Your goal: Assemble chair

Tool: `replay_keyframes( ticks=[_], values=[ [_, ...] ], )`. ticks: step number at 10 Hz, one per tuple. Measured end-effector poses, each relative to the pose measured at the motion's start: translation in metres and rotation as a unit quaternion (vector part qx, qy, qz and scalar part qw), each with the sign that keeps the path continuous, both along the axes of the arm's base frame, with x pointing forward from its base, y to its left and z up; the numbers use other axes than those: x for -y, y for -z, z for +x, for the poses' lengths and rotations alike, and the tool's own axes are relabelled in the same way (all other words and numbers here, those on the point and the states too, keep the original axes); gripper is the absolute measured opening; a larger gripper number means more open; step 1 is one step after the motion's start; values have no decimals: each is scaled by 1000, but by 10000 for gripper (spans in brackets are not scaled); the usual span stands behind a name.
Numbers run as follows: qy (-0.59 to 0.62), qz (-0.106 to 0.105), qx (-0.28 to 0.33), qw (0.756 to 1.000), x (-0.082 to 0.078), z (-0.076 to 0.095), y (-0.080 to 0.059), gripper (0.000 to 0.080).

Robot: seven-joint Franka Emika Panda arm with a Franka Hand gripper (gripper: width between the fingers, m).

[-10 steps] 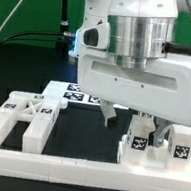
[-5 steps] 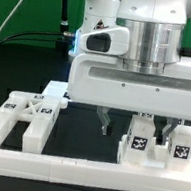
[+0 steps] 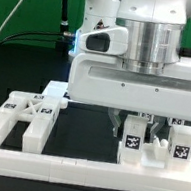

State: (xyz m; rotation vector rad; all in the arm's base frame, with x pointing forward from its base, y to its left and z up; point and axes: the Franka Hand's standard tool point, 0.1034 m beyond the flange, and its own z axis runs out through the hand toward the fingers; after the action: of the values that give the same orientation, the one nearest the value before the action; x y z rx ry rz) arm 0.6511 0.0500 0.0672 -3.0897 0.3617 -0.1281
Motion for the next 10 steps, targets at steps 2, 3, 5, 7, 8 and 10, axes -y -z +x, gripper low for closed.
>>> replay_keyframes(
  ticks=[2, 3, 5, 7, 8, 10],
  values=[
    [0, 0, 0, 1000, 0, 0, 0, 284],
    [0, 0, 0, 1000, 0, 0, 0, 284],
    [0, 0, 0, 1000, 0, 0, 0, 284],
    [0, 0, 0, 1000, 0, 0, 0, 284],
    [11, 1, 0, 1000, 0, 0, 0, 284],
    [70, 7, 0, 997, 3, 0, 0, 284]
  ],
)
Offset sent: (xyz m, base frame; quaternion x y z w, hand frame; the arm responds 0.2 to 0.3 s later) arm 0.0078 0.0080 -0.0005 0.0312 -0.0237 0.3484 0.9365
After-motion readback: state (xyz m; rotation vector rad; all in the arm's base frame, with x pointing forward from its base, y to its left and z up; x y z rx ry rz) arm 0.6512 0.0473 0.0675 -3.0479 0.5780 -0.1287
